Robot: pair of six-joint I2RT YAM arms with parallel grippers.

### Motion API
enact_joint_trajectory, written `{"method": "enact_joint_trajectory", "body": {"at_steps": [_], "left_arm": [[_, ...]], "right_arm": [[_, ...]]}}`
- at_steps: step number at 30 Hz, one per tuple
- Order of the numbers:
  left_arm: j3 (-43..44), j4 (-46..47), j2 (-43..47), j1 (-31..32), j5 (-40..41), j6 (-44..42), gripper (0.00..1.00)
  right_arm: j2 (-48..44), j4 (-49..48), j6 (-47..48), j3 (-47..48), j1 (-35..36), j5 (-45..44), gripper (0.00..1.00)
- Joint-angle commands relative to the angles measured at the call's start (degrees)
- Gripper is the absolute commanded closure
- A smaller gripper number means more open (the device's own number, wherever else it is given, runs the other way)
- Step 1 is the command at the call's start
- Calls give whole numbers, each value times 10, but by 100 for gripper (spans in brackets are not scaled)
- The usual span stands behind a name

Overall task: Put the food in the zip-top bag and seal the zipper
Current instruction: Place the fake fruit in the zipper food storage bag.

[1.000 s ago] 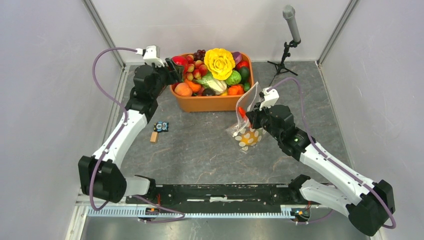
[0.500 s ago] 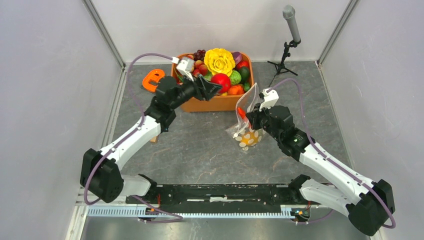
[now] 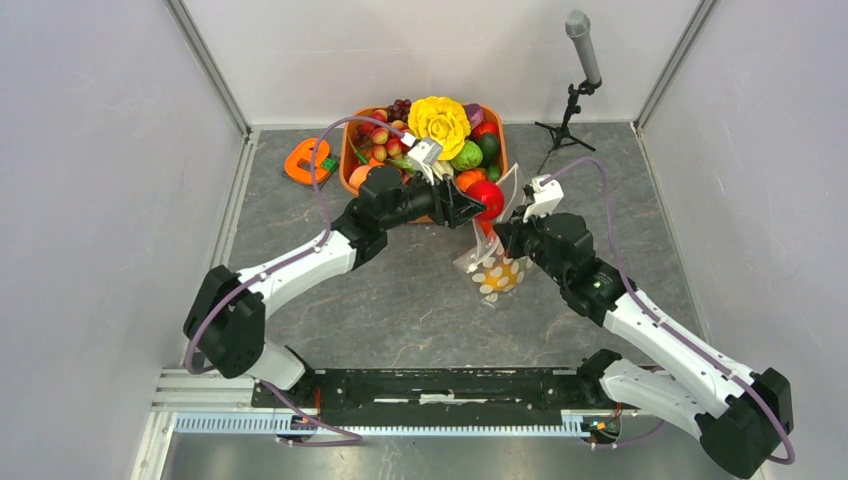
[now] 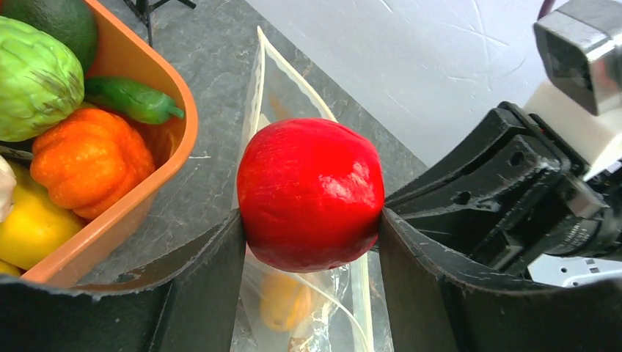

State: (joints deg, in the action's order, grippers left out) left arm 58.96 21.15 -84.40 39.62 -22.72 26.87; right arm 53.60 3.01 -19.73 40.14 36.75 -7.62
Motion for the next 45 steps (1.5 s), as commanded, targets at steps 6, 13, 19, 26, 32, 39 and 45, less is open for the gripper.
{"method": "enact_joint_trajectory", "body": {"at_steps": [6, 13, 19, 26, 32, 39, 45], "left_arm": [[67, -69, -31, 27, 82, -62, 60], [104, -154, -36, 40, 164, -121, 60], [124, -158, -47, 46, 136, -124, 55], [169, -181, -76, 57, 82, -131, 46], [179, -196, -84, 59, 71, -143, 34], [178, -189, -74, 59, 72, -142, 12], [157, -157, -51, 59, 63, -132, 2]], "right_arm": [[-25, -10, -2, 11, 2, 9, 100], [-42, 1, 17, 23, 2, 22, 100], [-53, -15, 26, 15, 2, 25, 100], [-50, -41, 32, 10, 2, 49, 100], [-65, -45, 30, 3, 3, 20, 100], [-85, -46, 20, -12, 2, -45, 100], [-74, -40, 19, -12, 2, -40, 100]]}}
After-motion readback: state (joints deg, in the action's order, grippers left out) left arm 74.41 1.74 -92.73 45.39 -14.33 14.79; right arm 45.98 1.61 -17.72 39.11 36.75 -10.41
